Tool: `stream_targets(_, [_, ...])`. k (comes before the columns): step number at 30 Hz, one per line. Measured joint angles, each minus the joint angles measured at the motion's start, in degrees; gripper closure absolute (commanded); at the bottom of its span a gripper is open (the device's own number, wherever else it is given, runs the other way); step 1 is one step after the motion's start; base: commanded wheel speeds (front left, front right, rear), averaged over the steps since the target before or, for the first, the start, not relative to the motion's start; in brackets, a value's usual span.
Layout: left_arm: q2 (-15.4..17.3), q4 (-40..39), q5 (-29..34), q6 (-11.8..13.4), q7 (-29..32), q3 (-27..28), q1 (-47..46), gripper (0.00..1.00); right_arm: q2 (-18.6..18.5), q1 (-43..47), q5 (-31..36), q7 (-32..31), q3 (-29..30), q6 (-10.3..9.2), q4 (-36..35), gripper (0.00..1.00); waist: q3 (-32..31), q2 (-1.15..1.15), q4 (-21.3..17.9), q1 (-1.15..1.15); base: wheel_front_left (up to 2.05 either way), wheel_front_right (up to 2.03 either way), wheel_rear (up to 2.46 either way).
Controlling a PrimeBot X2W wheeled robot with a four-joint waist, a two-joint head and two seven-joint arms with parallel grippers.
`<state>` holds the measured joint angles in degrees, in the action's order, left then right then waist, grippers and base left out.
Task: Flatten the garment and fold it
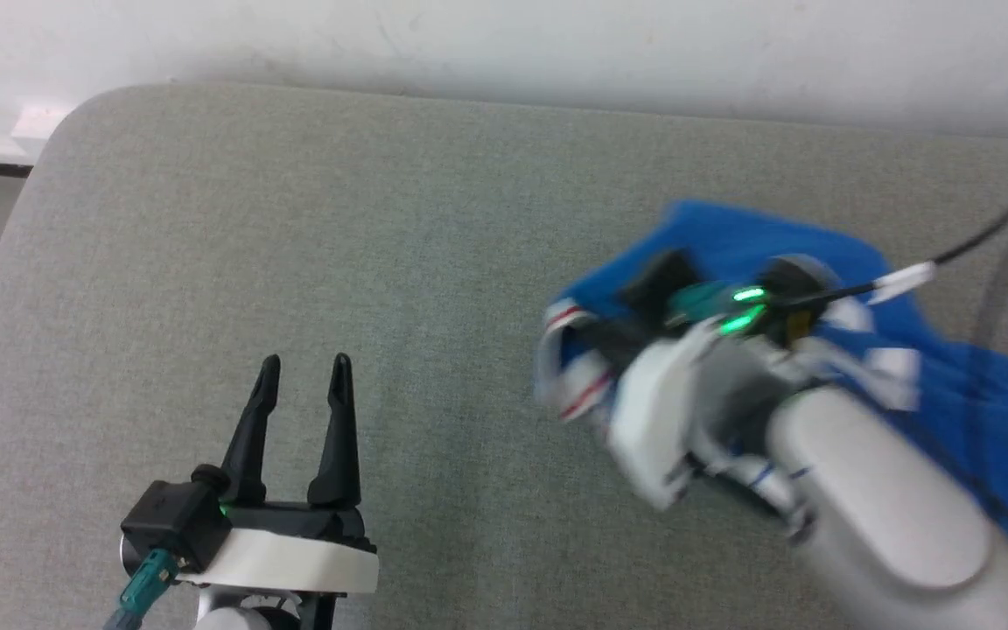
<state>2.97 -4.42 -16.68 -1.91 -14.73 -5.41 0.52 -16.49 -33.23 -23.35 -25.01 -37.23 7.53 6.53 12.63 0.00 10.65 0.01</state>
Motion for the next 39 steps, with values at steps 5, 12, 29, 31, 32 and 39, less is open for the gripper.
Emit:
stream_targets(5, [0.0,-0.3,0.0,0.0,0.0,0.2,0.0,0.0,1.8,-0.3,-14.6,-6.4,-14.0,0.01,-8.9,1.0,-0.2,0.0,-0.8,0.0,0.0,0.0,0.0])
stream_targets(12, [0.0,-0.5,0.0,0.0,0.0,0.3,0.0,0.0,-11.8,2.9,-30.2,-17.7,-24.9,0.0,-16.0,1.0,0.7,0.0,-1.3,0.0,0.0,0.0,0.0])
stream_targets(29, [0.0,-1.7,1.7,-0.1,0.0,0.7,0.9,0.0,-0.4,18.6,-0.4,16.6,23.7,0.0,-15.2,0.0,-0.6,0.0,-5.4,-0.01,0.0,0.0,0.0])
stream_targets(31, [0.0,-2.1,2.0,-0.1,0.0,0.9,1.3,0.0,5.1,24.2,5.8,18.7,31.6,0.0,-16.3,0.0,-0.6,0.0,-6.0,0.0,0.0,0.0,0.0])
stream_targets(32, [0.0,-2.2,2.1,-0.1,0.0,0.9,1.6,0.0,7.4,26.9,9.3,19.7,34.5,0.0,-17.0,0.0,-0.5,0.0,-6.3,-0.01,0.0,0.0,0.0])
stream_targets(39, [0.1,-2.1,3.8,-0.6,0.0,0.9,2.2,0.0,13.4,38.2,12.7,25.2,48.1,0.0,-18.9,0.0,-0.1,0.0,-8.8,-0.01,0.0,0.0,0.0])
